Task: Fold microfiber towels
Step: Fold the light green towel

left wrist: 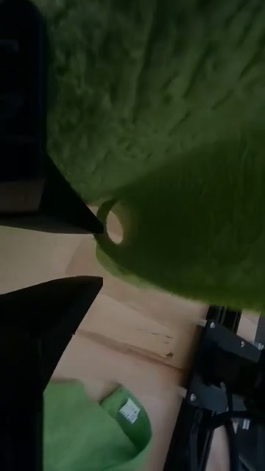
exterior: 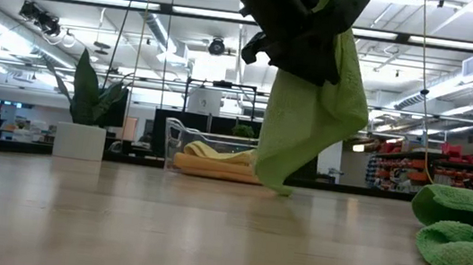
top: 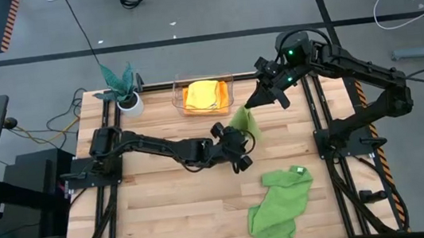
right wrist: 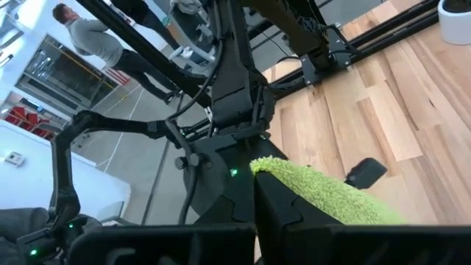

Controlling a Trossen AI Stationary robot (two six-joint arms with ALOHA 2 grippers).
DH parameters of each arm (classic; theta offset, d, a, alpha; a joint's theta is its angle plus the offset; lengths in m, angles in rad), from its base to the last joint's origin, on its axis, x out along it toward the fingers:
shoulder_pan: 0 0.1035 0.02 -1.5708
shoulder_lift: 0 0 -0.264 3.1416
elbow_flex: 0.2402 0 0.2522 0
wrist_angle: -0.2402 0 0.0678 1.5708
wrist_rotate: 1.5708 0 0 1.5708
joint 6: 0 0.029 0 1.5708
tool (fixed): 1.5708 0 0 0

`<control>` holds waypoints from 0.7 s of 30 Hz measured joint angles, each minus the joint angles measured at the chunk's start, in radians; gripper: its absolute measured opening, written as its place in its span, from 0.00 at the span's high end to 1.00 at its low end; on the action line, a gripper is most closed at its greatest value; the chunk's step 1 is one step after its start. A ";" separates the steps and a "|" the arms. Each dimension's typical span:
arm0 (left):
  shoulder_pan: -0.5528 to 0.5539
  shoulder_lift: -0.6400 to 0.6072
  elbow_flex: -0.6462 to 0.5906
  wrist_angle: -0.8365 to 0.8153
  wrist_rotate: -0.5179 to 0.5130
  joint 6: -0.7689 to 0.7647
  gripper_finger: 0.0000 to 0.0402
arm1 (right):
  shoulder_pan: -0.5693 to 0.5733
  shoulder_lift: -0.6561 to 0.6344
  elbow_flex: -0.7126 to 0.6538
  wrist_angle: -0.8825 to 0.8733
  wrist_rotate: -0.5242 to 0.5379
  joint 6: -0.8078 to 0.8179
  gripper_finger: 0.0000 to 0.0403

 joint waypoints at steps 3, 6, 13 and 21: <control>0.009 0.000 0.000 0.015 0.000 0.002 0.73 | 0.000 0.000 0.000 0.000 0.000 0.001 1.00; 0.014 0.000 0.000 0.019 0.000 -0.005 0.75 | 0.000 0.000 0.000 0.000 0.000 0.001 1.00; 0.014 0.000 0.000 0.019 0.002 -0.043 0.91 | 0.000 0.000 0.000 0.000 0.000 0.002 1.00; -0.017 -0.001 0.000 0.019 -0.039 -0.067 0.99 | 0.000 0.000 0.000 0.001 0.000 0.001 1.00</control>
